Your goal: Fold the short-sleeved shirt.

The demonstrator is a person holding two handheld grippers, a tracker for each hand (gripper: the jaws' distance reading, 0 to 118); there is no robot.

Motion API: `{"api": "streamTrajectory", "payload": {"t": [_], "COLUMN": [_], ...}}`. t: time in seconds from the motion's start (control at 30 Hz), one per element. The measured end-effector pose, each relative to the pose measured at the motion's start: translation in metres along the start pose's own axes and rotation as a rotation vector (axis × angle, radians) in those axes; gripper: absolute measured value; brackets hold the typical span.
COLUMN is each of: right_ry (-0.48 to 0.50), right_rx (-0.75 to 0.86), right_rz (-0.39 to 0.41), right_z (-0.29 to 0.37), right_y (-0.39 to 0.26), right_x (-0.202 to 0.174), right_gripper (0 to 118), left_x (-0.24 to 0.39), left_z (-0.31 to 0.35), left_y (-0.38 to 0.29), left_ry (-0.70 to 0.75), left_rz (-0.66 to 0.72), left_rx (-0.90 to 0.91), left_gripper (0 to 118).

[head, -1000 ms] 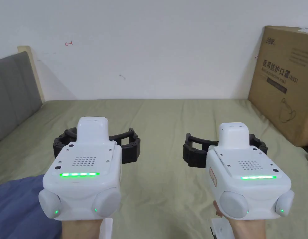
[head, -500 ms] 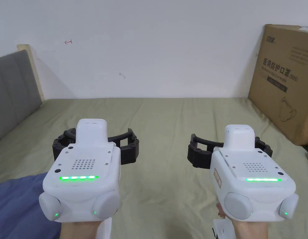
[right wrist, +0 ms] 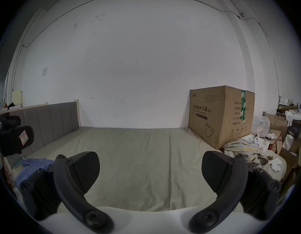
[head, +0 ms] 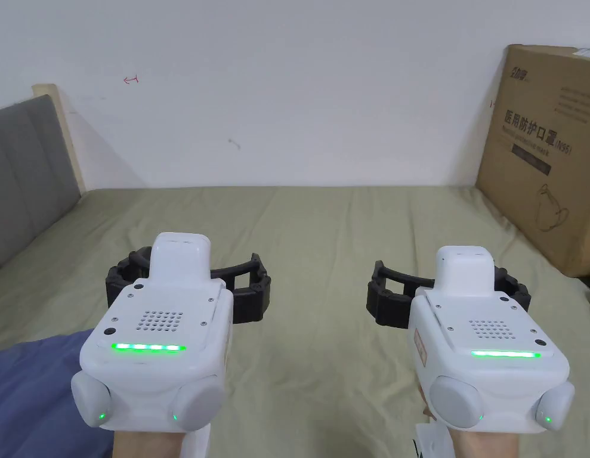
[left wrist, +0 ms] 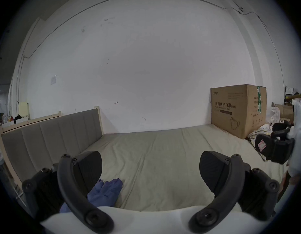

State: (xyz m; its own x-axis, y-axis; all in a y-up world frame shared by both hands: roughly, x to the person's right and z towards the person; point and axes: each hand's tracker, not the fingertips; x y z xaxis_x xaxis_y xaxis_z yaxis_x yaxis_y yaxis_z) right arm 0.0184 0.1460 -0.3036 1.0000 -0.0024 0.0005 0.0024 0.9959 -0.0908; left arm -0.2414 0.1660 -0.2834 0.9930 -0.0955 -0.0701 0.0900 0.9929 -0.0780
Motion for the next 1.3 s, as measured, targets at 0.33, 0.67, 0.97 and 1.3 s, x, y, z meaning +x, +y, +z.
{"api": "streamTrajectory", "payload": {"t": [0.33,0.67,0.97,1.3], "right_ry": [-0.014,-0.002,-0.004,0.002], "right_rx": [0.018,0.015,0.016,0.011], "right_rz": [0.023,0.033,0.038,0.043], "right_z": [0.003,0.003,0.006,0.005], "right_y": [0.004,0.000,0.000,-0.002], "right_x": [0.003,-0.001,-0.001,-0.001], "right_gripper": [118,118,118,118], "left_x": [-0.004,-0.008,-0.011,-0.010], "left_z": [-0.005,-0.004,-0.003,-0.003], "left_y": [-0.002,-0.005,-0.006,-0.007], "left_ry": [0.026,0.030,0.025,0.008], "left_rz": [0.034,0.053,0.058,0.044], "left_rx": [-0.021,-0.027,-0.024,-0.028], "left_gripper": [116,116,116,116]}}
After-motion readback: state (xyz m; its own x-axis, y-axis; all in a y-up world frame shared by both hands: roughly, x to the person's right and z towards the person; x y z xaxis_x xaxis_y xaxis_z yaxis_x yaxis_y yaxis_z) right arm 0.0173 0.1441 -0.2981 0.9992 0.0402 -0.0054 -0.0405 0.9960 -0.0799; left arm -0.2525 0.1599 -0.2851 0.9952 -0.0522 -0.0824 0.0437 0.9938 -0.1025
